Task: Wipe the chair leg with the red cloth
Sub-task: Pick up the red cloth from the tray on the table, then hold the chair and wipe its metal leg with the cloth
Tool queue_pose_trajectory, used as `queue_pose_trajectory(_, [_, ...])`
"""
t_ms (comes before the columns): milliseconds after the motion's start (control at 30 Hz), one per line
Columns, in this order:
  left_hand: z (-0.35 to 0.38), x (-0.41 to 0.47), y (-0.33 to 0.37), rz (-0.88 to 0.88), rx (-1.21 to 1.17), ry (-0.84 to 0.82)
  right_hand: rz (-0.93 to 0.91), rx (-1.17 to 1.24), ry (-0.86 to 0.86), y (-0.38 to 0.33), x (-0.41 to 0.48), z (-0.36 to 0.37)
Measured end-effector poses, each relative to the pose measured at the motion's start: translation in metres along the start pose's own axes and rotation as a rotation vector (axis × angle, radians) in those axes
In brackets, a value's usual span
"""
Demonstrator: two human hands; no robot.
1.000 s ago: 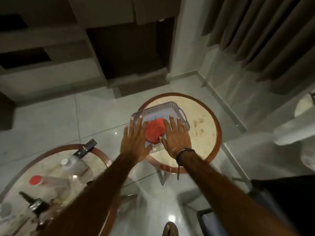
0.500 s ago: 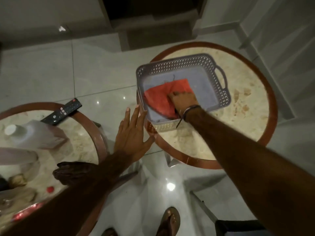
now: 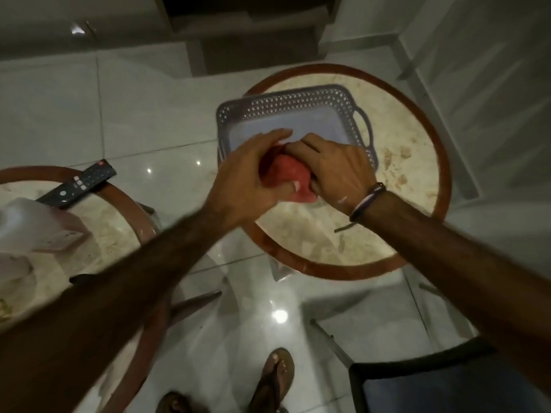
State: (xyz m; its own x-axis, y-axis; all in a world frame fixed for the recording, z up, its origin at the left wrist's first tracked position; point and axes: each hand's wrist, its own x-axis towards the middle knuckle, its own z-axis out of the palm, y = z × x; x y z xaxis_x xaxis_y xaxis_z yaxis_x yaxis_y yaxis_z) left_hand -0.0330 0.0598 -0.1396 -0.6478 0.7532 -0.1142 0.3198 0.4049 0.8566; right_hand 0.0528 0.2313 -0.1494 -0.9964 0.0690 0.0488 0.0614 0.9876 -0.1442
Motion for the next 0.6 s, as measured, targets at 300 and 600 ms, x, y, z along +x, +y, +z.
queue_pose_trajectory(300, [0.062,-0.084,0.003,-0.056,0.092,-0.465,0.101,0.239,0.102,-0.046,-0.154,-0.011])
queue_pose_trajectory(600, [0.163,-0.201,-0.110,-0.258,0.017,-0.332,0.686,0.164,-0.182,-0.018,-0.340,0.100])
